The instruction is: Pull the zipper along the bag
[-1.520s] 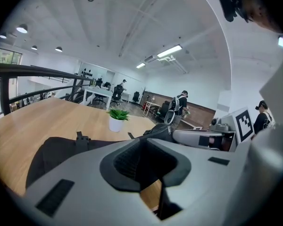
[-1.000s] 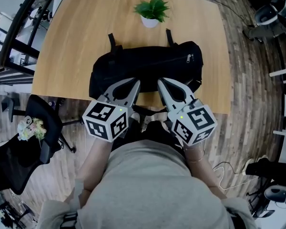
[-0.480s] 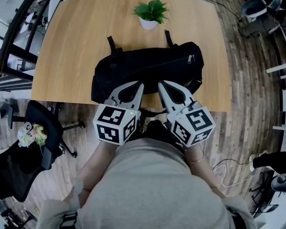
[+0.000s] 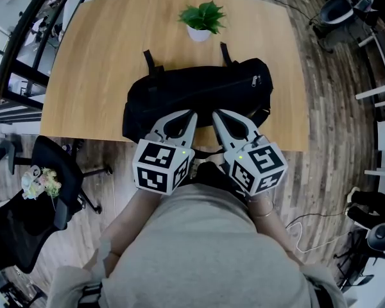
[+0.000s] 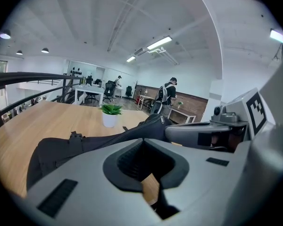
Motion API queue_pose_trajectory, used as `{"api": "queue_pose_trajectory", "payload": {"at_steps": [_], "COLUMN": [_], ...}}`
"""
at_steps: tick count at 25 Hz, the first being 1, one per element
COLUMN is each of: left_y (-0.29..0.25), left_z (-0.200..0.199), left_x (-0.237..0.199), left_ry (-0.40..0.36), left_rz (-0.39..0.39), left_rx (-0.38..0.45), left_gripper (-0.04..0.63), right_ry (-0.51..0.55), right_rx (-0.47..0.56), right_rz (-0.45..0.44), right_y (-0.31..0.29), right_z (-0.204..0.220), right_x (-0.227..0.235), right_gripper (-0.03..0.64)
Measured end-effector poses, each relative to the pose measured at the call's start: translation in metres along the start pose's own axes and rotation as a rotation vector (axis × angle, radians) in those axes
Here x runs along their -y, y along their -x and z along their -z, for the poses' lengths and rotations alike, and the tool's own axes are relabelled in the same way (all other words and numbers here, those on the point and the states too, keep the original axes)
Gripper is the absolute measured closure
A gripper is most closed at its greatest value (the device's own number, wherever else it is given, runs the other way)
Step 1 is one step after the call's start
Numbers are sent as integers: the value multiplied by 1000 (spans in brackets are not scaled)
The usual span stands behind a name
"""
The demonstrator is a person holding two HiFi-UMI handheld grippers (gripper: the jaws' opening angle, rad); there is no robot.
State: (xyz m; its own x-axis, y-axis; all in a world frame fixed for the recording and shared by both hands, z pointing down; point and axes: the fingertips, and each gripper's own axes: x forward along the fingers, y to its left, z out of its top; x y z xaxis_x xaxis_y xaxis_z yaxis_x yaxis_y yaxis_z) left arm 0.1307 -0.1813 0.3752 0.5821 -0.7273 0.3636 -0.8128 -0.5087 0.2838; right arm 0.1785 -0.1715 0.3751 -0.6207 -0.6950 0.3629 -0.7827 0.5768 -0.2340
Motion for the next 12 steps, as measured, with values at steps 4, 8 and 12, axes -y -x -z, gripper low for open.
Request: {"api": "queue_pose_trajectory", "payload": {"at_steps": [4, 8, 12], "left_y": [0, 0, 1], "left_z": [0, 0, 0], "left_x": [-2, -3, -4], "left_ry": [1, -1, 1], "left_rz": [-3, -4, -6], "left_rx": [-4, -3, -1], "left_gripper": [574, 574, 575], "right_ry": [-3, 1, 8], "right_rx": [-10, -17, -15], "right_rz": [-6, -5, 5], "right_y": [-1, -1, 0], "right_z": [1, 4, 2], "right_x": [-2, -2, 0], "right_gripper": [611, 611, 611]}}
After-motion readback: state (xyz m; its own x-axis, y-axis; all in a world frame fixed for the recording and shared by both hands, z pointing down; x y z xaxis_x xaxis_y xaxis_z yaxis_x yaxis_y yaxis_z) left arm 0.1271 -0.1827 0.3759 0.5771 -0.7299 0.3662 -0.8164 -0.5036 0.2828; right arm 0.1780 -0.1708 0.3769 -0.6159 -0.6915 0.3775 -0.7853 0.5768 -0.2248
